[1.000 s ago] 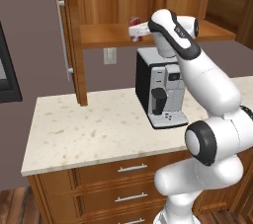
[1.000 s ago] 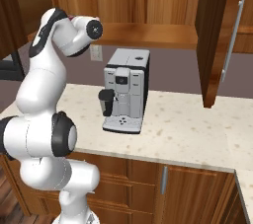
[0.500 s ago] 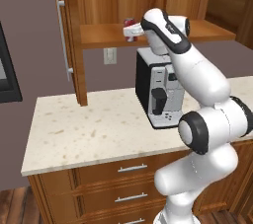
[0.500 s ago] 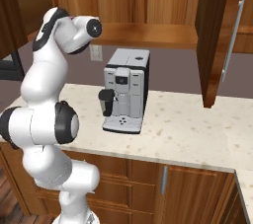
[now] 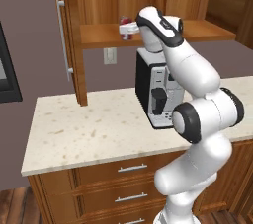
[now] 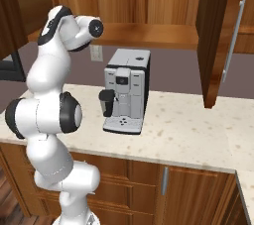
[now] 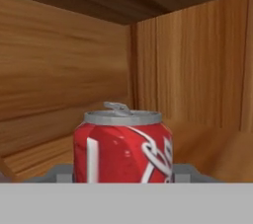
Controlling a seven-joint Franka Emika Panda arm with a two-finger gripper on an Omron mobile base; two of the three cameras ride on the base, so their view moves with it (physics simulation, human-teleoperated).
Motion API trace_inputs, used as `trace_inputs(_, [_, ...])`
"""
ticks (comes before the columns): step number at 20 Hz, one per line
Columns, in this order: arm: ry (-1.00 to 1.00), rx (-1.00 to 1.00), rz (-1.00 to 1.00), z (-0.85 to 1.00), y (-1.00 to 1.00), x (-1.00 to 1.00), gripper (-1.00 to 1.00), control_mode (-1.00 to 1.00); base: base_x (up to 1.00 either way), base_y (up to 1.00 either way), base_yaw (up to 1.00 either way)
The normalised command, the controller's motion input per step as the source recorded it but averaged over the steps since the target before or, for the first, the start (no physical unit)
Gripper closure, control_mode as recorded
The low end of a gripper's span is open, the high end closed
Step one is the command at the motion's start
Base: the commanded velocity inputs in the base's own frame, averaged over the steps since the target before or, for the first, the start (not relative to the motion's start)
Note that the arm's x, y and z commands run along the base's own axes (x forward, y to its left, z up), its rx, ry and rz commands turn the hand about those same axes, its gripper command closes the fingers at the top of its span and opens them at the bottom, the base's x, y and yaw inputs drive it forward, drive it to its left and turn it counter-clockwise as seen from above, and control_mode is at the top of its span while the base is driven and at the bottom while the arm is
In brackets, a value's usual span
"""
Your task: Pick the can, can from the counter and place them in the open cabinet.
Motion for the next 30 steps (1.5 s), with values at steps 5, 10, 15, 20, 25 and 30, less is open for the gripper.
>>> trace_inputs(5, [-0.01, 0.0, 0.0, -0.05, 0.06, 0.46, 1.0, -1.0, 0.0, 0.0, 0.0])
trace_inputs(10, [-0.01, -0.03, 0.02, -0.09, 0.07, 0.38, 1.0, -1.0, 0.0, 0.0, 0.0])
trace_inputs(15, [-0.02, -0.04, 0.01, -0.15, 0.07, 0.34, 1.0, -1.0, 0.0, 0.0, 0.0])
trace_inputs(20, [-0.01, -0.01, 0.02, -0.19, 0.02, 0.21, 1.0, -1.0, 0.0, 0.0, 0.0])
trace_inputs(25, [-0.02, 0.0, 0.01, -0.24, 0.06, 0.18, 1.0, -1.0, 0.0, 0.0, 0.0])
trace_inputs(30, [0.0, 0.0, 0.0, -0.29, 0.01, 0.08, -1.0, -1.0, 0.0, 0.0, 0.0])
